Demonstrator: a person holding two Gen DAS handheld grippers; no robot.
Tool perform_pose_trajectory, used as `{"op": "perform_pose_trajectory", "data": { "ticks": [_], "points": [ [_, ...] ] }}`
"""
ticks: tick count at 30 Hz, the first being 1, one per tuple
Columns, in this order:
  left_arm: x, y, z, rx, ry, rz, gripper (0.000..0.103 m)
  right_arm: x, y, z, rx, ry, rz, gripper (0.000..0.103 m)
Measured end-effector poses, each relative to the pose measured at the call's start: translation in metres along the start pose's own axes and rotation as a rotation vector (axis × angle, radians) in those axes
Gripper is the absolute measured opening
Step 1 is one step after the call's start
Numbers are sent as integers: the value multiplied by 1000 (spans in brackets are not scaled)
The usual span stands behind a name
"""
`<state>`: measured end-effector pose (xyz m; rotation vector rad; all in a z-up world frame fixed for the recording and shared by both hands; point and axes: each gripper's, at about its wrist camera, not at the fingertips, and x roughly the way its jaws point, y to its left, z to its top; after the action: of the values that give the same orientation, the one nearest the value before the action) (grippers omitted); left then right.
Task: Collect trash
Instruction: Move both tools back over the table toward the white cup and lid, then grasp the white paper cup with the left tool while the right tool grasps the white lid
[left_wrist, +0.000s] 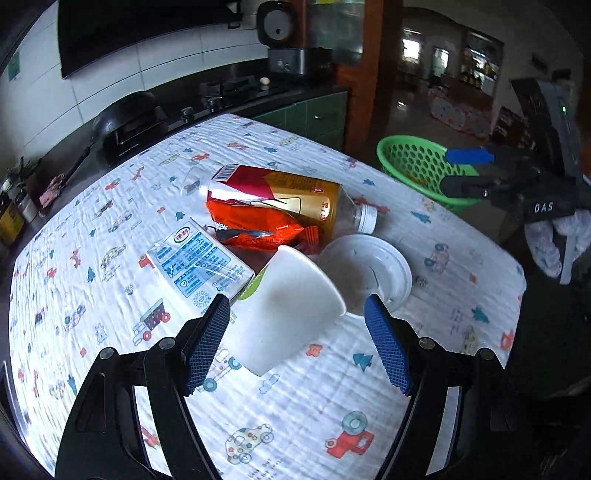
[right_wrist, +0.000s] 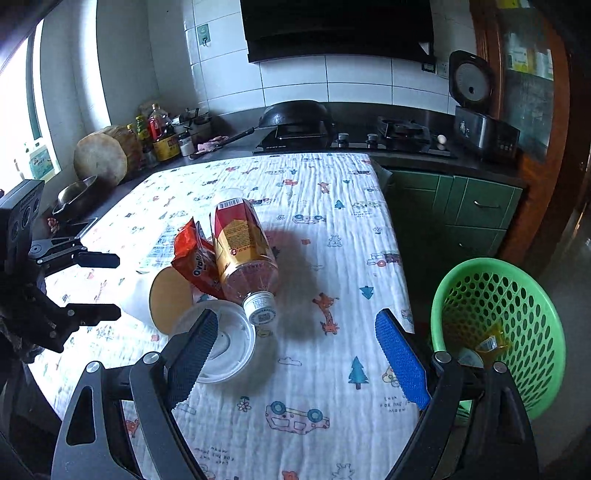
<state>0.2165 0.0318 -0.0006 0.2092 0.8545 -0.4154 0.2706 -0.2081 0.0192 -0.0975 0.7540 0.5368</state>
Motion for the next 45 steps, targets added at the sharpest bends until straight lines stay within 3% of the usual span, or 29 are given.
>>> {"op": "perform_pose_trajectory", "data": {
  "ticks": [8,17,27,38,45],
  "points": [
    [20,-3,6,200,43,-53,79,10,13,-6,-15,55,4,84],
    [39,1,4,301,83,-124,79,26,39,-30,-35,124,81,88],
    [43,4,5,323,74,-167,79,54,58,-41,-69,195,114,90],
    [52,0,6,433,144,-181,79,58,57,-45,-68,211,116,91],
    [48,-3,1,376,130,-159,73,64,59,-45,-79,218,118,91]
  ]
}}
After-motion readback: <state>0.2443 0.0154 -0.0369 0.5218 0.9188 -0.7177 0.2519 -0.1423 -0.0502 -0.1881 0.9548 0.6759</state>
